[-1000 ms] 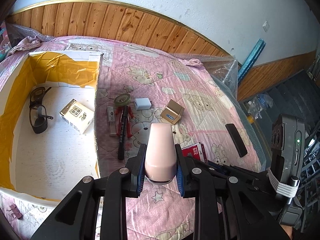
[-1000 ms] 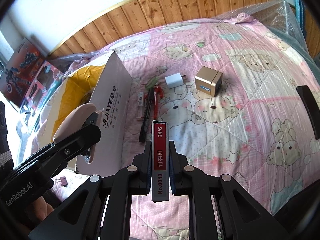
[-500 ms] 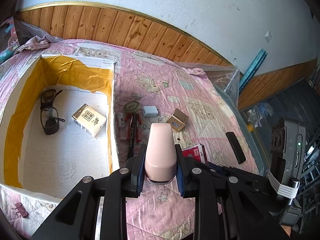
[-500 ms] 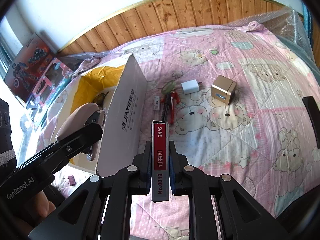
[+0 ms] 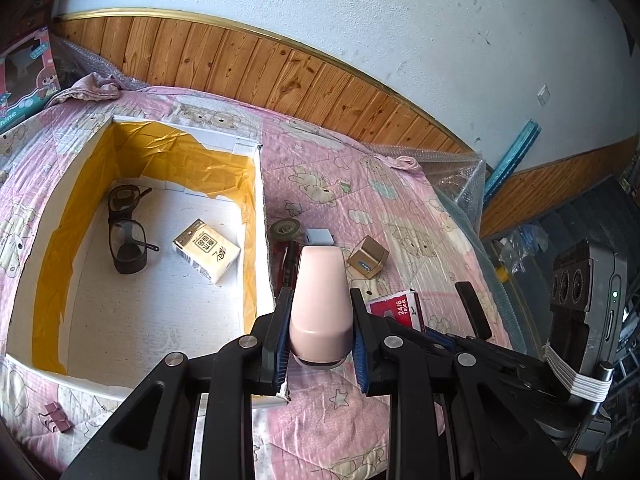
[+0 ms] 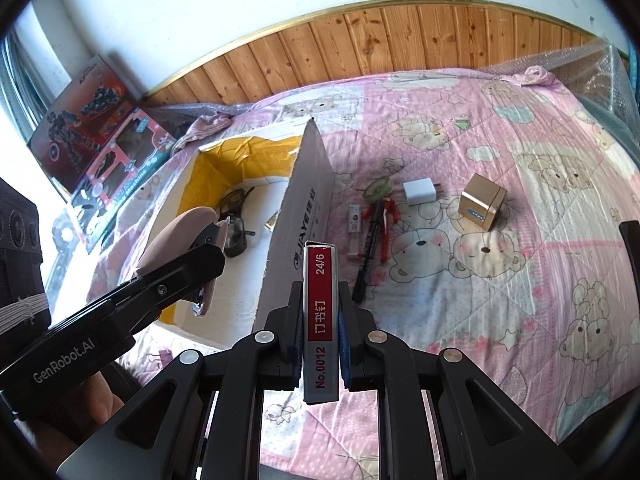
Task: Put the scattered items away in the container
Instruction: 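Carry the pink stapler and red staple box over to the box with both tools, then lower the stapler and staple box into the box and open both tools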
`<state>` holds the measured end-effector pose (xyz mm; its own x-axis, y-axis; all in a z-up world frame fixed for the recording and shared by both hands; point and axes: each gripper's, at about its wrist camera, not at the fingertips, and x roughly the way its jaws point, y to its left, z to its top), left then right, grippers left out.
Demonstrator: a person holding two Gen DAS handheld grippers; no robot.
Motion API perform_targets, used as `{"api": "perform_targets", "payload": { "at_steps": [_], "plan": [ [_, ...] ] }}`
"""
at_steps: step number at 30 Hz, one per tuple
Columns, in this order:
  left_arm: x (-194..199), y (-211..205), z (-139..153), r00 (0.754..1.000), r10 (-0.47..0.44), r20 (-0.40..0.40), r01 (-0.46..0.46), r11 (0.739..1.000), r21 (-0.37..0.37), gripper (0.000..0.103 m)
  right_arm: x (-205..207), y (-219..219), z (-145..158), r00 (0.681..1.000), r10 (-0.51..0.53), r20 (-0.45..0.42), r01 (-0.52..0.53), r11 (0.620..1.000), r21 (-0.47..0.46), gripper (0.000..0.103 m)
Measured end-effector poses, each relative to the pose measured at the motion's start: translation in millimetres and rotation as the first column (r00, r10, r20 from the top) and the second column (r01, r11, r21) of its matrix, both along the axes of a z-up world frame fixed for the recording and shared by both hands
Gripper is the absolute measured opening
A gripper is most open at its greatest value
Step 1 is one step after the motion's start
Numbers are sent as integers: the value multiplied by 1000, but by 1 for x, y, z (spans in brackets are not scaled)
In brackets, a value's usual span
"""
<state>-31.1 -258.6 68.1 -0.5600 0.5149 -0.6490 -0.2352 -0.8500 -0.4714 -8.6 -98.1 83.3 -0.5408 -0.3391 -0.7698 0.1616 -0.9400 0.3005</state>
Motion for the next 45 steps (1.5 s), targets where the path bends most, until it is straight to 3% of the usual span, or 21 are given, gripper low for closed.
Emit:
{"api": "perform_targets", "payload": {
  "at_steps": [29, 45],
  "plan": [
    [0, -91, -6, 986, 168, 12, -168, 986, -18, 27, -4, -82, 12, 974, 224, -30, -223, 974, 33, 15],
    [-30, -100, -41, 974, 207, 97, -190, 968, -163, 27, -72, -106, 7, 946, 325, 18, -325, 939, 117, 15]
  ]
}}
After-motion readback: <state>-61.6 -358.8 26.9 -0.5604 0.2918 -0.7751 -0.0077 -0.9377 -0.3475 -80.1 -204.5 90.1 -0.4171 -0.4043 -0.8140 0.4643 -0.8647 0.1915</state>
